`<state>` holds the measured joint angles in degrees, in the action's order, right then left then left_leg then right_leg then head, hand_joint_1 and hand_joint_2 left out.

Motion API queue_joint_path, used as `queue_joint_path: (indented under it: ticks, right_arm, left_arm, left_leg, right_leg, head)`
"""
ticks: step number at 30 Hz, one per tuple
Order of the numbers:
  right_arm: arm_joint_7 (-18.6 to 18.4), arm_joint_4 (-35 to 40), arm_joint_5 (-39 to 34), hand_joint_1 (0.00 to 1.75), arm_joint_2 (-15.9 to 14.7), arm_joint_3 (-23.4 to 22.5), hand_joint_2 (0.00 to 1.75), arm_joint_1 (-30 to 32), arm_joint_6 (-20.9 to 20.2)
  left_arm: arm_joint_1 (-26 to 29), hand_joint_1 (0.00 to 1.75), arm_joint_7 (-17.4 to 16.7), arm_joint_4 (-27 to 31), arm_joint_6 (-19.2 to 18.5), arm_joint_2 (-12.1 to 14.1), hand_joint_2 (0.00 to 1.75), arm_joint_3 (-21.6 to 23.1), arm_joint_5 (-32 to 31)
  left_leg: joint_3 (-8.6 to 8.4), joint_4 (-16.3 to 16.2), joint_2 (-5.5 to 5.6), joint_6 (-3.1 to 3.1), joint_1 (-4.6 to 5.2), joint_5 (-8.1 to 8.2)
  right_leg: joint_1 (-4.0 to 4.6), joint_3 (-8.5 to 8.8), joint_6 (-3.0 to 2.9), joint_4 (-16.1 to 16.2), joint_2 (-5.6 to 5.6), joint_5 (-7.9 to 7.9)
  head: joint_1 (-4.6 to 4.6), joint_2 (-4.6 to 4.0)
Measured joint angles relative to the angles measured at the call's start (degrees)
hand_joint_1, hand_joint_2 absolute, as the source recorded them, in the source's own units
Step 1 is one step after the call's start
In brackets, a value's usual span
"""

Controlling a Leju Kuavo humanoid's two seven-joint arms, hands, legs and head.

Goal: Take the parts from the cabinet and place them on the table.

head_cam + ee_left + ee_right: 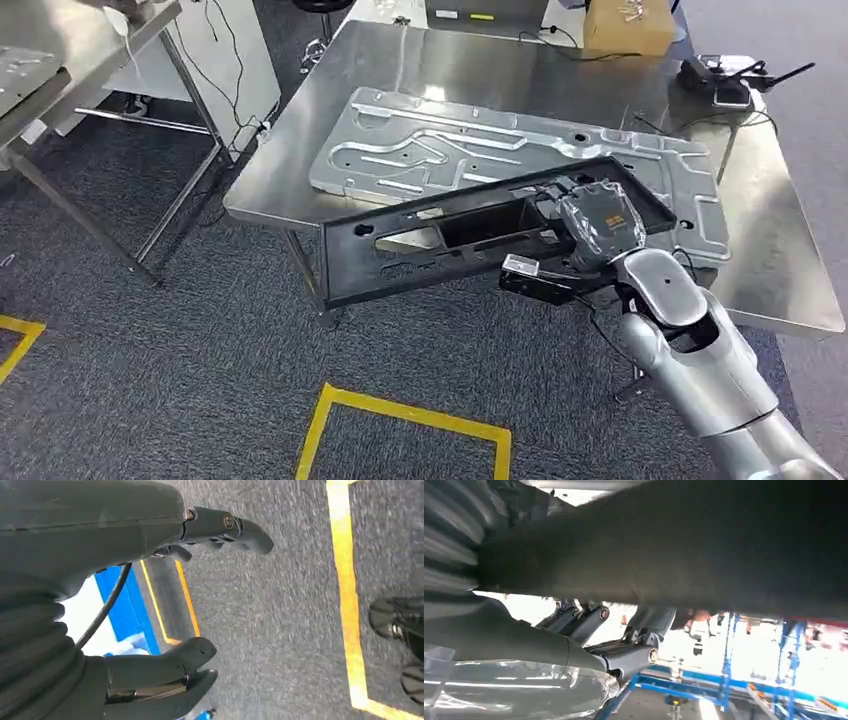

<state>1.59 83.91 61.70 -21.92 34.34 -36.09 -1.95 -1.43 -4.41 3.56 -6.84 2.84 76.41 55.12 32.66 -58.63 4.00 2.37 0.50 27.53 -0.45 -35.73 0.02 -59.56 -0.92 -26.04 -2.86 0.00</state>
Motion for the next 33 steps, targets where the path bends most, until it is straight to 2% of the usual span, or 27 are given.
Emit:
queue_joint_path:
  ticks: [1, 2, 3, 5, 6, 7, 8, 10, 14, 15, 16, 17, 18, 19, 20, 22, 23, 24, 25, 26, 27, 28, 29, 30, 32, 33]
  right_arm:
    - [-0.2, 0.0, 0.2, 1.75, 0.1, 0.0, 1.75, 0.0, 0.0]
    - [-0.6, 0.0, 0.6, 1.75, 0.3, 0.0, 1.75, 0.0, 0.0]
    - [-1.2, -0.1, 1.1, 1.75, 0.7, 0.0, 1.75, -0.2, 0.0]
    - [-3.0, -0.7, 2.3, 1.75, 2.2, 0.1, 1.75, -0.2, -0.2]
    - [-3.3, -1.1, 2.5, 1.75, 2.8, 0.3, 1.75, -0.2, -0.2]
    - [-3.6, -1.3, 2.7, 1.75, 3.4, 0.4, 1.75, -0.2, -0.1]
    - [-3.9, -1.5, 2.8, 1.75, 3.8, 0.7, 1.75, -0.2, -0.1]
    - [-4.1, -1.7, 2.9, 1.75, 4.1, 0.8, 1.75, -0.2, 0.1]
    - [-4.1, -1.7, 2.9, 1.75, 4.1, 0.8, 1.75, -0.2, 0.1]
    - [-4.1, -1.7, 2.9, 1.75, 4.1, 0.8, 1.75, -0.2, 0.1]
    - [-4.1, -1.7, 2.7, 1.75, 4.1, 0.7, 1.75, -0.2, 0.4]
    - [-4.1, -1.7, 2.6, 1.75, 4.1, 0.6, 1.75, -0.3, 0.5]
    - [-4.1, -1.7, 2.6, 1.75, 4.0, 0.4, 1.75, -0.1, 0.7]
    - [-4.1, -1.7, 2.5, 1.75, 3.9, 0.2, 1.75, -0.1, 0.8]
    - [-4.0, -1.7, 2.6, 1.75, 3.9, 0.1, 1.75, -0.2, 0.9]
    - [-4.0, -1.9, 2.5, 1.75, 3.7, 0.1, 1.75, 0.0, 1.0]
    - [-4.0, -2.0, 2.5, 1.75, 3.7, 0.0, 1.75, 0.2, 1.0]
    - [-4.0, -2.1, 2.5, 1.75, 3.6, 0.0, 1.75, 0.3, 1.0]
    - [-4.0, -2.2, 2.5, 1.75, 3.6, 0.0, 1.75, 0.5, 1.0]
    - [-4.0, -2.2, 2.5, 1.75, 3.6, 0.0, 1.75, 0.6, 1.0]
    - [-4.0, -2.2, 2.5, 1.75, 3.6, 0.0, 1.75, 0.5, 1.0]
    - [-4.0, -2.2, 2.5, 1.75, 3.6, 0.0, 1.75, 0.5, 1.0]
    - [-4.0, -2.3, 2.5, 1.75, 3.6, 0.0, 1.75, 0.4, 1.0]
    - [-4.0, -2.3, 2.5, 1.75, 3.6, 0.0, 1.75, 0.3, 1.0]
    - [-4.0, -2.3, 2.5, 1.75, 3.6, 0.0, 1.75, 0.2, 1.0]
    - [-4.0, -2.3, 2.5, 1.75, 3.6, -0.1, 1.75, 0.2, 1.0]
  left_arm:
    - [-0.1, 0.00, 0.0, 0.0, 0.0, 0.3, 1.75, 0.0, 0.1]
    - [0.0, 0.00, 0.1, 0.1, -0.2, 0.1, 1.75, 0.0, 0.3]
    - [-0.1, 0.00, 0.1, 0.1, -0.2, 0.2, 1.75, 0.0, 0.6]
    - [-0.1, 0.00, 0.2, 0.1, -0.2, 0.4, 1.75, -0.1, 0.7]
    - [0.0, 0.00, 0.2, 0.1, -0.2, 0.4, 1.75, -0.1, 0.7]
    - [0.0, 0.00, 0.2, 0.1, -0.2, 0.4, 1.75, -0.1, 0.7]
    - [0.1, 0.00, 0.2, 0.1, -0.1, 0.5, 1.75, -0.1, 0.7]
    - [0.1, 0.00, 0.2, 0.1, 0.0, 0.5, 1.75, -0.1, 0.5]
    - [0.1, 0.00, 0.2, 0.1, 0.1, 0.5, 1.75, -0.1, 0.5]
    - [0.1, 0.00, 0.2, 0.1, 0.1, 0.6, 1.75, -0.1, 0.5]
    - [0.1, 0.00, 0.2, 0.1, 0.1, 0.6, 1.75, -0.1, 0.2]
    - [0.1, 0.00, 0.2, 0.1, 0.1, 0.6, 1.75, -0.1, 0.2]
    - [0.2, 0.00, 0.1, 0.1, 0.1, 0.6, 1.75, -0.1, 0.2]
    - [0.2, 0.00, 0.1, 0.1, 0.1, 0.6, 1.75, -0.1, 0.2]
    - [0.2, 0.00, 0.1, 0.1, 0.1, 0.6, 1.75, -0.1, 0.2]
    - [0.1, 0.00, 0.1, 0.1, 0.1, 0.6, 1.75, -0.1, 0.2]
    - [0.1, 0.00, 0.1, 0.1, 0.1, 0.6, 1.75, -0.1, 0.2]
    - [0.1, 0.00, 0.1, 0.1, 0.1, 0.6, 1.75, -0.1, 0.2]
    - [0.1, 0.00, 0.1, 0.1, 0.1, 0.6, 1.75, -0.1, 0.2]
    - [0.1, 0.00, 0.1, 0.1, 0.1, 0.6, 1.75, -0.1, 0.2]
    - [0.1, 0.00, 0.1, 0.1, 0.1, 0.6, 1.75, -0.1, 0.2]
    - [0.2, 0.00, 0.1, 0.1, 0.1, 0.6, 1.75, -0.1, 0.2]
    - [0.3, 0.00, 0.1, 0.1, 0.0, 0.3, 1.75, -0.1, 0.2]
    - [0.1, 0.00, 0.1, 0.1, 0.0, 0.4, 1.75, -0.1, 0.2]
    - [0.0, 0.00, 0.1, 0.1, 0.0, 0.4, 1.75, -0.1, 0.2]
    - [0.1, 0.00, 0.1, 0.1, 0.0, 0.4, 1.75, -0.1, 0.2]
  left_leg:
    - [-0.08, -0.1, -0.27, -0.34, 0.31, 0.38]
    - [0.11, -1.4, -1.59, -0.94, 0.23, 0.91]
    - [1.78, -4.4, -2.53, -1.46, -0.09, 2.36]
    - [6.97, -13.4, -3.31, -2.33, -0.83, 5.55]
    - [9.11, -16.4, -3.47, -2.61, -1.10, 6.00]
    - [10.10, -17.1, -3.58, -2.81, -1.26, 5.05]
    - [9.63, -14.8, -3.64, -2.99, -1.42, 2.44]
    - [6.00, -5.6, -3.80, -2.98, -1.62, -3.66]
    - [5.87, -5.2, -3.82, -2.98, -1.62, -3.83]
    - [5.47, -4.3, -3.87, -2.95, -1.63, -4.35]
    - [3.61, -1.2, -4.28, -2.98, -1.23, -4.17]
    - [3.36, 0.0, -4.22, -2.74, -0.99, -4.08]
    - [3.53, -0.2, -3.84, -1.56, -0.91, -3.51]
    - [2.68, 0.5, -3.74, -1.04, -1.25, -3.54]
    - [2.34, 0.6, -3.77, -0.45, -1.18, -3.30]
    - [2.01, 0.6, -3.67, 0.23, -0.92, -2.84]
    - [1.79, 0.5, -3.54, 0.48, -0.69, -2.59]
    - [1.47, 0.5, -3.34, 0.58, -0.47, -2.31]
    - [1.06, 0.4, -3.11, 0.58, -0.27, -1.96]
    - [0.52, 0.3, -2.94, 0.57, -0.10, -1.52]
    - [-0.18, 0.2, -2.84, 0.55, 0.12, -1.07]
    - [-0.68, 0.2, -2.77, 0.52, 0.20, -0.60]
    - [-0.64, 0.2, -2.75, 0.26, 0.33, -0.35]
    - [-0.47, -0.1, -2.53, -0.02, 0.28, -0.19]
    - [-0.40, 0.3, -2.63, -0.51, -0.16, -0.09]
    - [-0.68, 0.4, -2.63, -0.79, -0.07, 0.04]
  right_leg:
    - [-0.60, 0.60, -0.33, 0.6, 0.22, 0.14]
    - [-0.67, 1.18, -0.61, 1.0, 0.51, 0.00]
    - [-0.73, 1.56, -0.96, 1.1, 0.79, -0.21]
    - [-0.73, 2.03, -1.14, 1.1, 1.06, -0.65]
    - [-0.81, 2.26, -1.08, 1.0, 1.11, -0.93]
    - [-0.92, 2.58, -0.94, 1.0, 1.16, -1.23]
    - [-1.07, 3.11, -0.77, 0.9, 1.23, -1.66]
    - [-1.34, 4.38, -0.27, 0.9, 1.53, -2.52]
    - [-1.35, 4.42, -0.26, 0.9, 1.54, -2.55]
    - [-1.36, 4.55, -0.20, 0.9, 1.59, -2.64]
    - [-1.13, 5.04, 0.41, 1.1, 1.81, -3.16]
    - [-1.02, 4.97, 0.67, 1.0, 1.86, -3.30]
    - [-0.90, 5.51, 1.78, 1.9, 2.17, -3.54]
    - [-1.11, 5.60, 2.06, 0.9, 1.99, -4.26]
    - [-1.06, 4.17, 1.92, -2.1, 1.74, -5.78]
    - [-0.86, -1.09, 1.82, -11.4, 1.50, -9.45]
    - [-0.82, -3.83, 1.83, -15.5, 1.41, -10.43]
    - [-0.81, -5.45, 1.75, -17.0, 1.33, -9.81]
    - [-0.76, -5.59, 1.54, -15.8, 1.29, -7.79]
    - [-0.63, -4.51, 1.14, -12.1, 1.28, -4.57]
    - [-0.32, -2.59, 0.60, -7.0, 1.22, -1.05]
    - [0.06, -0.83, -0.18, -2.0, 1.06, 1.82]
    - [0.31, -0.31, -0.89, -1.7, 0.98, 1.02]
    - [0.47, 0.32, -0.76, 0.3, 0.96, 0.64]
    - [0.80, 0.24, -0.84, 0.2, 0.95, 0.34]
    - [0.58, 0.56, -0.91, 0.9, 0.93, 0.40]
  head:
    - [0.00, 0.00]
    - [-0.08, 0.00]
    - [-0.15, 0.00]
    - [-0.15, 0.00]
    - [-0.15, 0.00]
    - [-0.15, 0.00]
    - [-0.18, 0.00]
    - [-0.17, 0.00]
    - [-0.18, 0.00]
    - [-0.18, 0.00]
    - [-0.15, 0.00]
    - [-0.15, 0.00]
    - [-0.13, 0.00]
    - [-0.09, 0.00]
    - [-0.09, 0.00]
    - [-0.09, 0.00]
    - [-0.09, 0.00]
    - [-0.11, 0.00]
    - [-0.09, 0.00]
    - [-0.09, 0.00]
    - [-0.09, 0.00]
    - [-0.09, 0.00]
    - [-0.11, 0.00]
    - [-0.07, 0.00]
    - [-0.04, 0.00]
    - [-0.07, 0.00]
